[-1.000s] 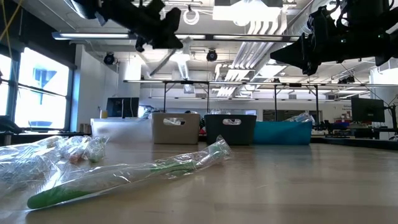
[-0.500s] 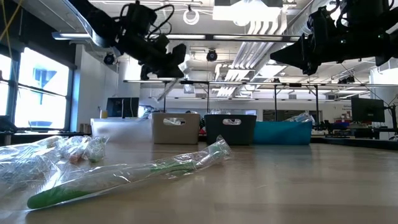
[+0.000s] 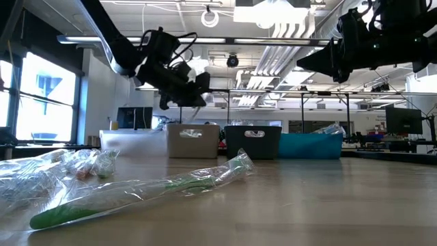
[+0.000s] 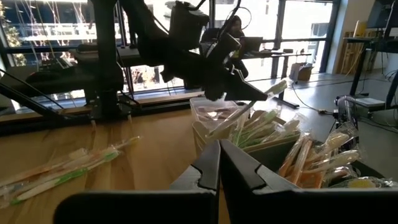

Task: Pick & Place Toothbrushes
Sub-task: Put the green toothbrush into the gray bin

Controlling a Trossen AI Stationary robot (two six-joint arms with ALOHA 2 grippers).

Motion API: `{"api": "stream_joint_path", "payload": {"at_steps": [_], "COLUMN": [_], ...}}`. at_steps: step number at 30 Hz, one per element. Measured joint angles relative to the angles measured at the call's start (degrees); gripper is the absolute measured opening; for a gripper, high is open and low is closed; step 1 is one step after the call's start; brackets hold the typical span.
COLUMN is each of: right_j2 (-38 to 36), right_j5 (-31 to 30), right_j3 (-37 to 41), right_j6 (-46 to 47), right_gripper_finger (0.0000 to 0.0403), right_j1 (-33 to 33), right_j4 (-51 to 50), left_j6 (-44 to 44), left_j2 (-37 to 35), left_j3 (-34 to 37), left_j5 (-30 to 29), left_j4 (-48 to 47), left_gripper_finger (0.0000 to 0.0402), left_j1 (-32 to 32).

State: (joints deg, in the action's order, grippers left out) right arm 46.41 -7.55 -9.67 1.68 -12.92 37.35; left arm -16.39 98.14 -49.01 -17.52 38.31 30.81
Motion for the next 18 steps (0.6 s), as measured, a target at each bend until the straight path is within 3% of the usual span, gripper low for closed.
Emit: {"api": "stream_joint_path", "payload": {"at_steps": [18], "right_j2": [0.02], "right_j5": [0.0], "right_j3": [0.0], "right_j6": [0.02], "right_gripper_finger": [0.0003], "right_j1": [0.0], "right_j4": [-0.01], "left_j6": [-3.47], "left_j2": [3.41], "left_j3": [0.02], "left_j5": [-5.29], "left_j4": [-1.27], "left_gripper_finger": [0.0017], "left_j1": [-0.02]}}
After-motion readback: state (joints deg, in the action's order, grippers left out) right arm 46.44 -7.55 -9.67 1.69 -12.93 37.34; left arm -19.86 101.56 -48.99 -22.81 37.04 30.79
